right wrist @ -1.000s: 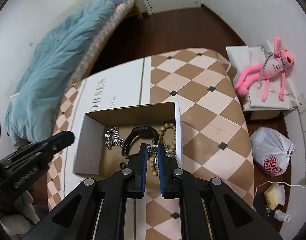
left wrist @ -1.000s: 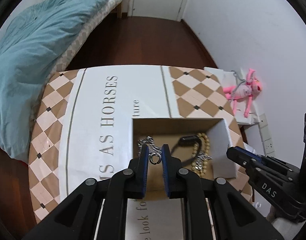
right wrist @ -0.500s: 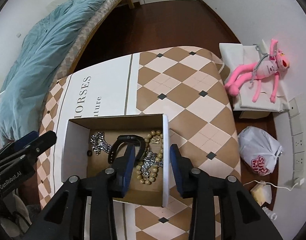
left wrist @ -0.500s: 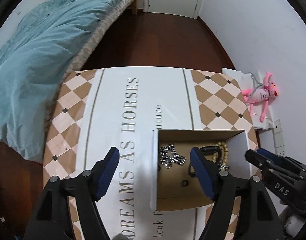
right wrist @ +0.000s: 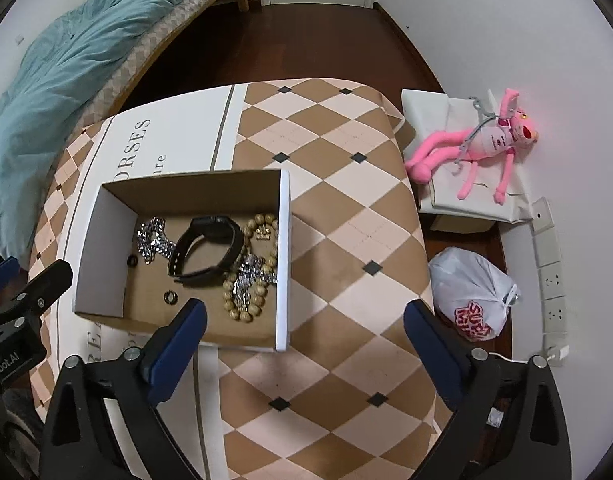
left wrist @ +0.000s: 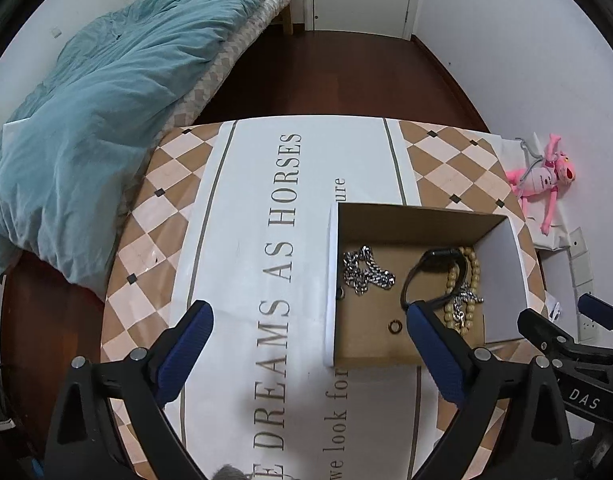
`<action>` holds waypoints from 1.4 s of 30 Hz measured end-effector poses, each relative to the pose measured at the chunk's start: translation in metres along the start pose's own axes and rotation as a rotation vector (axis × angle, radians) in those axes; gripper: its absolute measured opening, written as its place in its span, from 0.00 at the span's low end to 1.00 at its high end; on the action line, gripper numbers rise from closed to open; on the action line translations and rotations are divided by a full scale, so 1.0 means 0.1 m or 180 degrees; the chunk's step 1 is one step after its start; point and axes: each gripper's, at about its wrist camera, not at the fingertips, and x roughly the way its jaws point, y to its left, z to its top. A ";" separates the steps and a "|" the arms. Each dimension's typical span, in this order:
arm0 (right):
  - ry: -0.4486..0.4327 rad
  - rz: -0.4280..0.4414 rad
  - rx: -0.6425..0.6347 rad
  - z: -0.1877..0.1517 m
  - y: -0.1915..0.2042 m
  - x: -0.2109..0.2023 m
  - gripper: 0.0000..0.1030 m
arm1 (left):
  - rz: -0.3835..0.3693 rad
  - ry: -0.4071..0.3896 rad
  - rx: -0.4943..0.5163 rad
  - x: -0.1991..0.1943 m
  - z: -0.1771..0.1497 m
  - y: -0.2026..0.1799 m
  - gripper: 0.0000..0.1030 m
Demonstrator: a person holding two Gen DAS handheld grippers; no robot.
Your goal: Organize jewelry
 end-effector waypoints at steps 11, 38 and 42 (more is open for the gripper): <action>-0.0307 -0.0044 0.0054 -0.24 -0.03 -0.62 0.98 | -0.0013 -0.0261 -0.0013 -0.58 -0.16 -0.03 0.96; -0.1481 -0.0136 0.0133 -1.20 -0.18 -2.91 1.00 | -0.0081 -0.1088 -0.0018 -2.51 -0.79 0.00 0.96; -0.1527 -0.0122 0.0118 -1.26 -0.16 -3.03 1.00 | -0.0072 -0.1096 -0.0025 -2.58 -0.83 0.02 0.96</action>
